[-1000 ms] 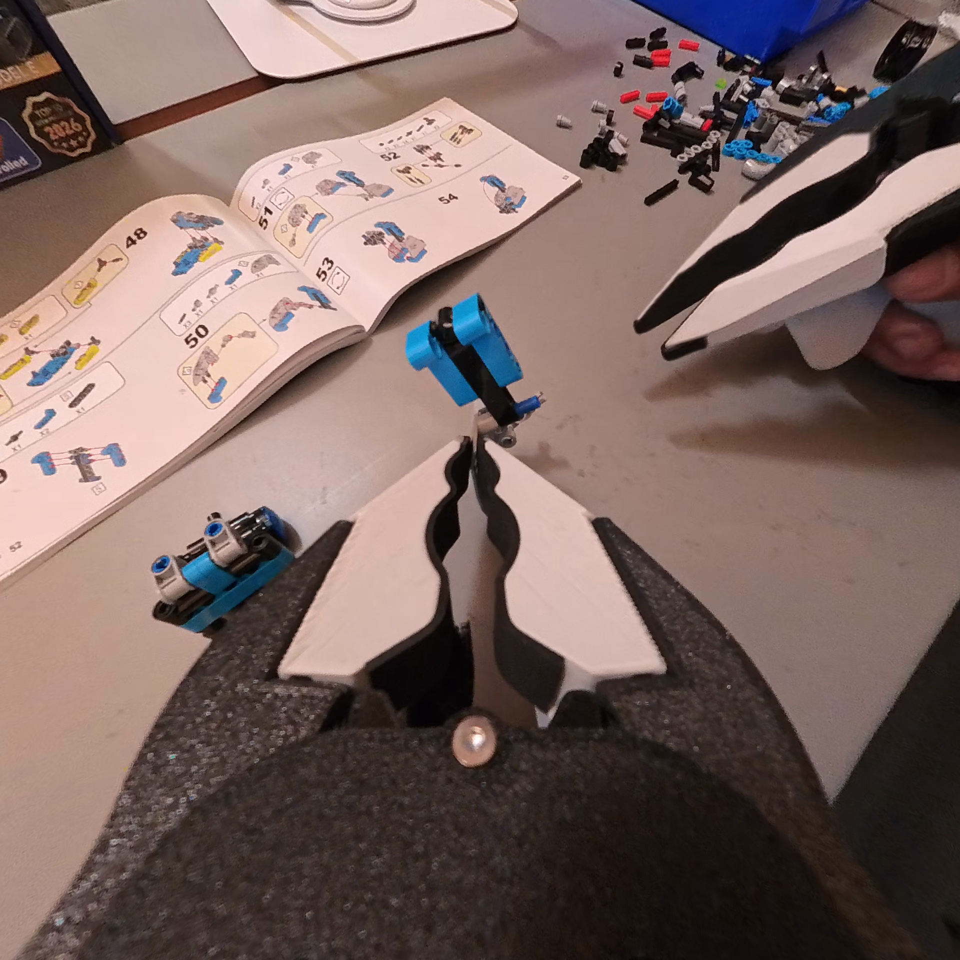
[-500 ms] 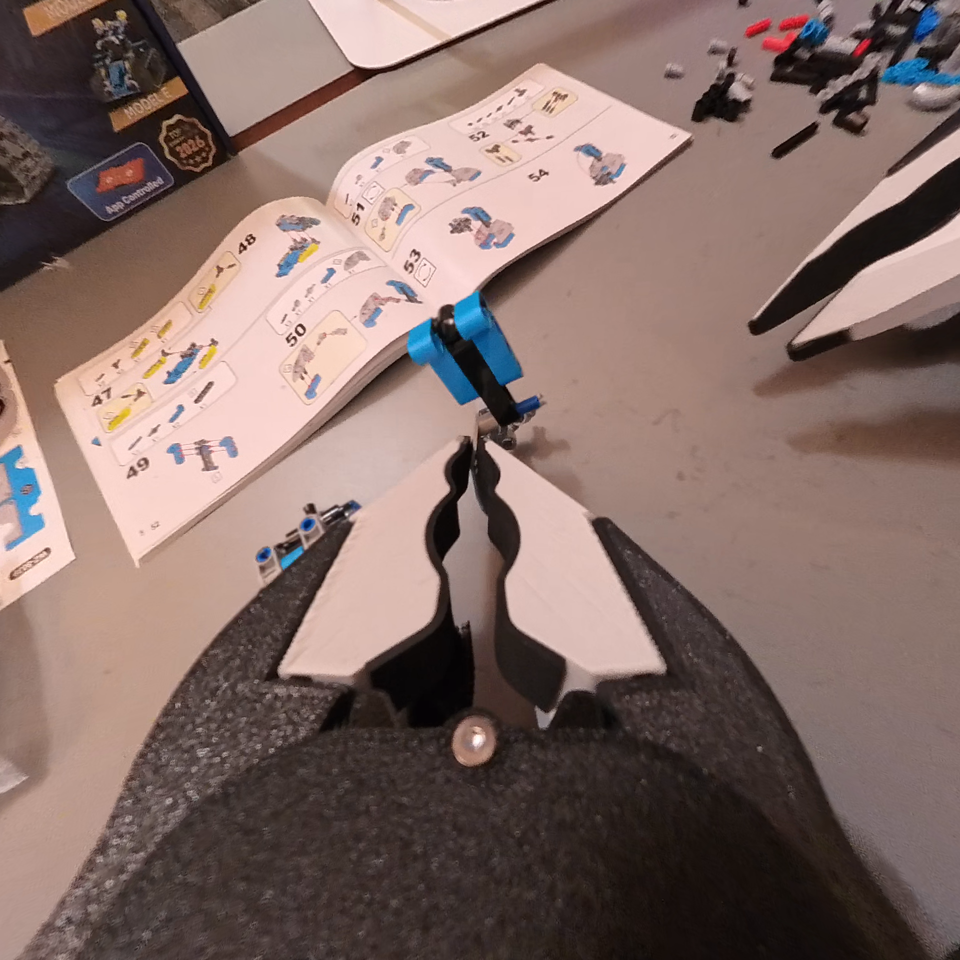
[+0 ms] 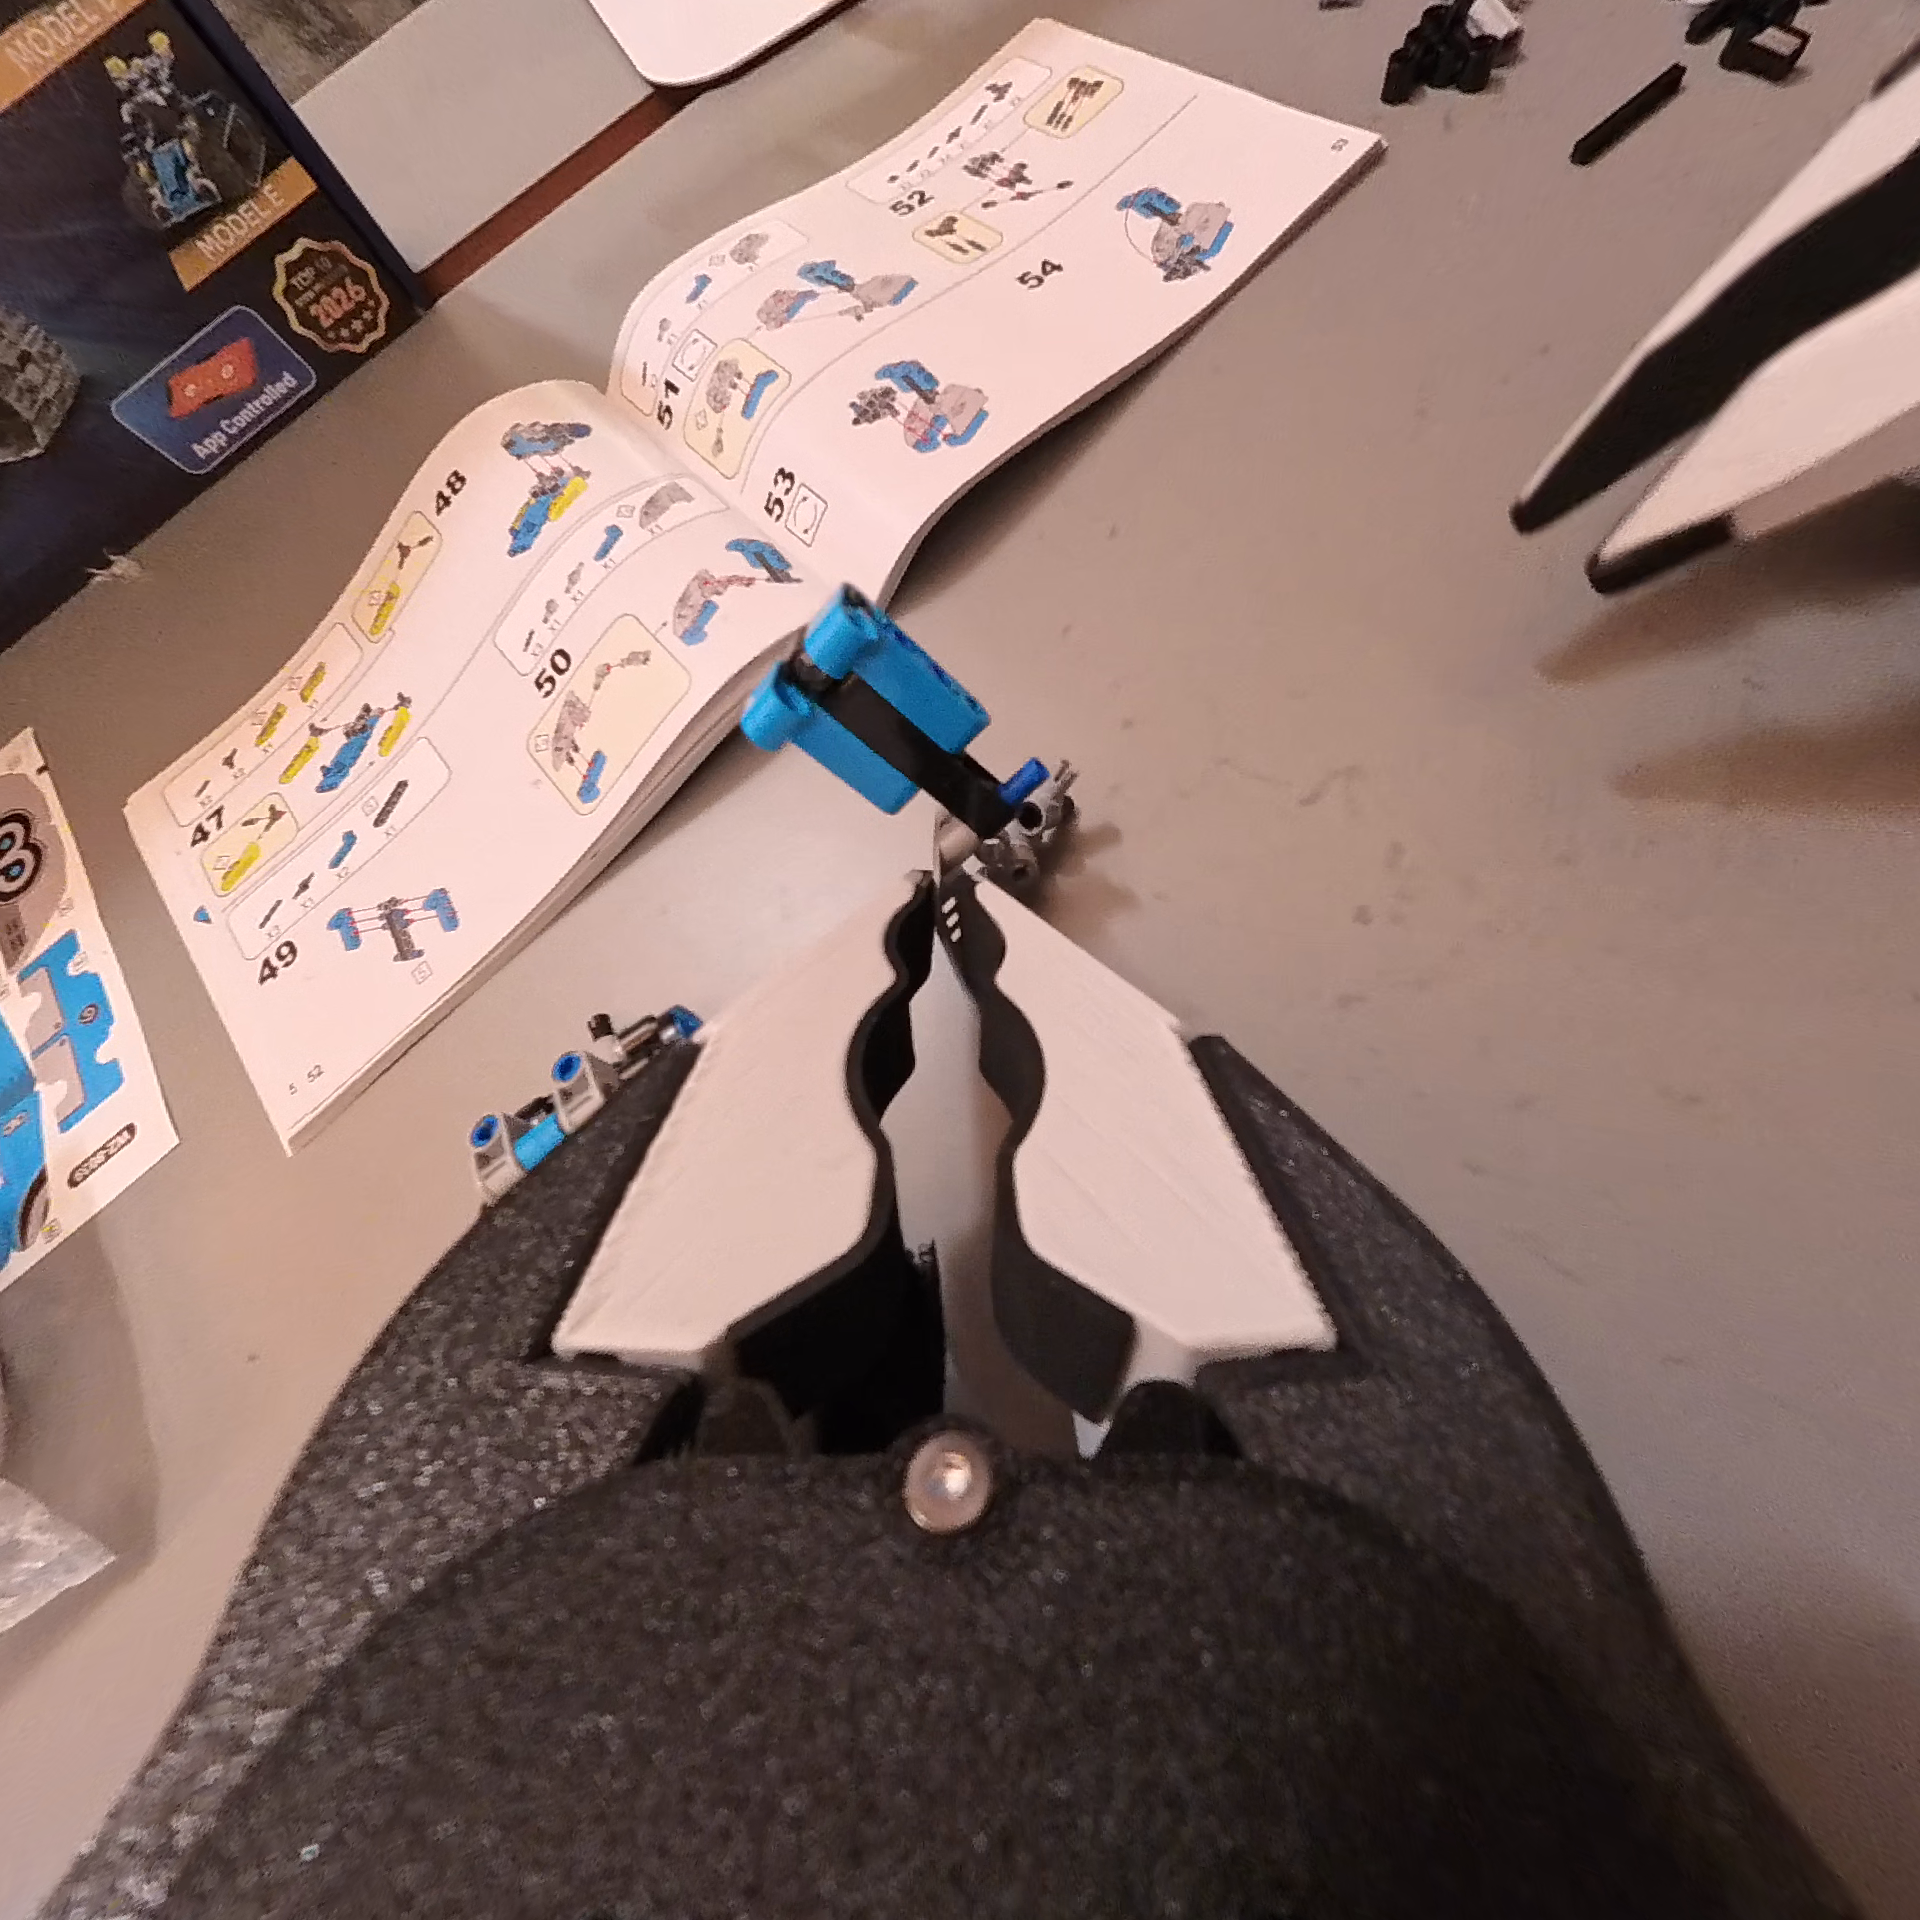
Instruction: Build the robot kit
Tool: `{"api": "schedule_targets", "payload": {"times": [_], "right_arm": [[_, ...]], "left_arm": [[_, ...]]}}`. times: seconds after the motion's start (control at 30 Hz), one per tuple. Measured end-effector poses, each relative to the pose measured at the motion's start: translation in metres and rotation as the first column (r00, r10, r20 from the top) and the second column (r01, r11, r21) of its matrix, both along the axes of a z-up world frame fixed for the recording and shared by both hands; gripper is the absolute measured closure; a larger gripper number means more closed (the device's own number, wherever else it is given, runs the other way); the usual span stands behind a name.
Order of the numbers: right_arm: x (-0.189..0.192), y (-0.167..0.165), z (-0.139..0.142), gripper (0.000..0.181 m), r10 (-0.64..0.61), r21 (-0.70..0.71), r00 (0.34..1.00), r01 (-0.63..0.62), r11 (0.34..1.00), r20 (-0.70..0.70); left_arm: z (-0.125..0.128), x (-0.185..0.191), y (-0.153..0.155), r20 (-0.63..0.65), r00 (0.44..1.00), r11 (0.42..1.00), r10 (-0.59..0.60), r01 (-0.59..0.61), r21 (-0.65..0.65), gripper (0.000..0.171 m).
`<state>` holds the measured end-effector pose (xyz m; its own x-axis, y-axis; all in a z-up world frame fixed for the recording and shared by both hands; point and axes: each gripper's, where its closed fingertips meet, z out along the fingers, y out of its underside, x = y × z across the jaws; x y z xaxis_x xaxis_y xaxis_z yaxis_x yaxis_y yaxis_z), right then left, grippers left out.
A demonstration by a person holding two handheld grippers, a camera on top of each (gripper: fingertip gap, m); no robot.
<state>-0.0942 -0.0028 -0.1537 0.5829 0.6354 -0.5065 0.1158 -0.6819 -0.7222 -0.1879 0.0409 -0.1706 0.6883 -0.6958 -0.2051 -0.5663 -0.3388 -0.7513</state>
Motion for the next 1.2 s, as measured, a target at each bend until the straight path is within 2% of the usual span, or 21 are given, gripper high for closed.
{"api": "schedule_targets", "payload": {"times": [0.13, 0.23, 0.33, 0.53, 0.6, 0.8, 0.87, 0.93, 1.07, 1.13, 1.2], "right_arm": [[0.028, 0.018, 0.007, 0.157, -0.110, 0.121, 0.990, 0.099, 0.988, 0.085], [0.060, 0.031, 0.017, 0.156, -0.232, 0.231, 0.968, 0.207, 0.951, 0.089], [0.090, 0.033, 0.013, 0.149, -0.317, 0.244, 0.943, 0.287, 0.926, 0.096], [0.111, 0.020, 0.007, 0.152, -0.352, 0.237, 0.930, 0.320, 0.917, 0.106], [0.114, 0.015, 0.003, 0.152, -0.354, 0.261, 0.923, 0.308, 0.915, 0.149], [0.131, -0.009, 0.004, 0.152, -0.391, 0.269, 0.896, 0.332, 0.904, 0.210], [0.158, -0.024, 0.015, 0.152, -0.455, 0.290, 0.864, 0.389, 0.875, 0.215], [0.202, -0.043, 0.026, 0.150, -0.539, 0.325, 0.810, 0.457, 0.828, 0.233], [0.327, -0.089, 0.022, 0.147, -0.689, 0.367, 0.619, 0.583, 0.725, 0.377], [0.366, -0.107, 0.015, 0.138, -0.720, 0.310, 0.592, 0.651, 0.692, 0.362], [0.388, -0.114, 0.015, 0.138, -0.744, 0.289, 0.588, 0.687, 0.667, 0.317]], "left_arm": [[0.000, 0.001, -0.005, -0.004, 1.000, 1.000, -0.018, 0.018, 0.016, 0.167], [0.000, 0.002, -0.011, -0.005, 0.999, 0.999, -0.038, 0.038, 0.030, 0.168], [0.000, 0.002, -0.013, 0.014, 0.999, 0.999, -0.032, 0.032, 0.006, 0.168], [0.006, 0.019, -0.034, 0.260, 0.963, 0.975, -0.076, 0.127, -0.184, 0.170], [-0.002, 0.021, -0.038, 0.268, 0.961, 0.959, -0.069, 0.138, -0.248, 0.168], [-0.012, 0.013, -0.031, 0.190, 0.981, 0.966, -0.024, 0.072, -0.250, 0.160], [-0.015, 0.011, -0.030, 0.156, 0.988, 0.969, -0.023, 0.061, -0.241, 0.159], [-0.015, 0.010, -0.030, 0.127, 0.991, 0.975, -0.032, 0.058, -0.213, 0.159], [-0.013, 0.008, -0.027, 0.096, 0.995, 0.984, -0.025, 0.042, -0.170, 0.158], [-0.006, 0.006, -0.023, 0.115, 0.993, 0.990, -0.005, 0.022, -0.142, 0.156], [0.005, 0.002, -0.018, 0.156, 0.988, 0.995, 0.020, -0.004, -0.101, 0.155]]}}
